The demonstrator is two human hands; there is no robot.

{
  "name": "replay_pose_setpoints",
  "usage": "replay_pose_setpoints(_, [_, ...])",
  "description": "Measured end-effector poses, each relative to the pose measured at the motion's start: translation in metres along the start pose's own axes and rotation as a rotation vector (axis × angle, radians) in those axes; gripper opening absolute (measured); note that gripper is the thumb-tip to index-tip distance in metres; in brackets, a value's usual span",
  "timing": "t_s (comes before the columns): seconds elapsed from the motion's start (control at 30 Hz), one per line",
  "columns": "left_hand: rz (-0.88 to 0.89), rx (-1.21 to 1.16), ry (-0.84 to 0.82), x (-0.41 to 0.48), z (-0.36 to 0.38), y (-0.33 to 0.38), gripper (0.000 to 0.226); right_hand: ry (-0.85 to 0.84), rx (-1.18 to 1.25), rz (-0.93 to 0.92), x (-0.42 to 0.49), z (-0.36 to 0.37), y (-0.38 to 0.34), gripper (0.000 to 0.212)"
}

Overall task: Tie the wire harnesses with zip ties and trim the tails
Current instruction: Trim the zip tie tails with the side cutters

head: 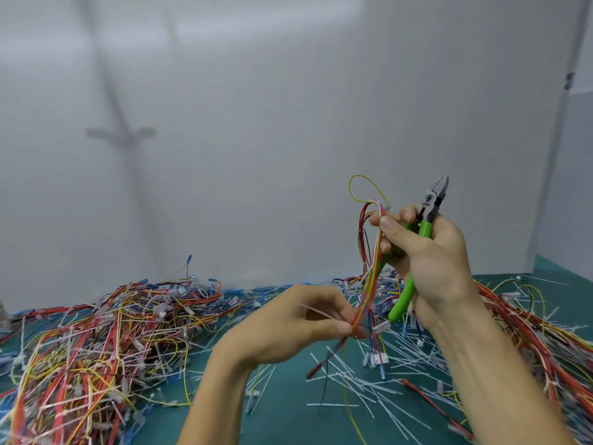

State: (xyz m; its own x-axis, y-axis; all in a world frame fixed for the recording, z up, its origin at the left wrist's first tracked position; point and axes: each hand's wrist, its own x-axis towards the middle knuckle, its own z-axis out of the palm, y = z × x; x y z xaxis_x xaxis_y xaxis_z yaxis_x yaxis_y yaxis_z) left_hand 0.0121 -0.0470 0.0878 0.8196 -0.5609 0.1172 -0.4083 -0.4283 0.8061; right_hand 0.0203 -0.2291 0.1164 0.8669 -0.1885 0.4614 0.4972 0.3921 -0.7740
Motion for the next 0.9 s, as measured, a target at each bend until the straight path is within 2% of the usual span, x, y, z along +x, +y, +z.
replay_pose_setpoints(0.1, [-0.005,-0.094,0.142,-0.004,-0.010,-0.007,0.007,0.021,-0.010,0.029,0.001,-0.001,0.002,0.034])
replay_pose_setpoints(0.27, [0.132,-0.476,0.638,-0.012,-0.034,-0.008,0.006,-0.001,-0.145,0.136,0.001,-0.003,0.003,0.031])
replay_pose_setpoints(0.4, [0.183,-0.533,0.885,-0.015,-0.040,-0.004,0.024,-0.095,-0.297,0.275,-0.002,0.003,0.009,0.025])
replay_pose_setpoints(0.53, [0.216,-0.700,0.927,-0.015,-0.039,0.002,0.026,-0.321,-0.489,0.438,-0.007,0.009,0.012,0.018])
replay_pose_setpoints(0.63, [0.244,-0.689,0.899,-0.021,-0.041,0.007,0.022,-0.474,-0.705,0.438,-0.011,0.009,0.008,0.022])
replay_pose_setpoints(0.77, [0.229,-0.399,0.838,-0.033,-0.044,0.015,0.015,-0.525,-1.207,0.146,-0.017,0.009,-0.010,0.046])
replay_pose_setpoints(0.83, [0.232,-0.327,0.784,-0.038,-0.045,0.019,0.011,-0.544,-1.245,0.035,-0.020,0.010,-0.019,0.055])
replay_pose_setpoints(0.9, [0.238,-0.276,0.728,-0.040,-0.045,0.022,0.017,-0.566,-1.190,-0.030,-0.023,0.014,-0.028,0.060])
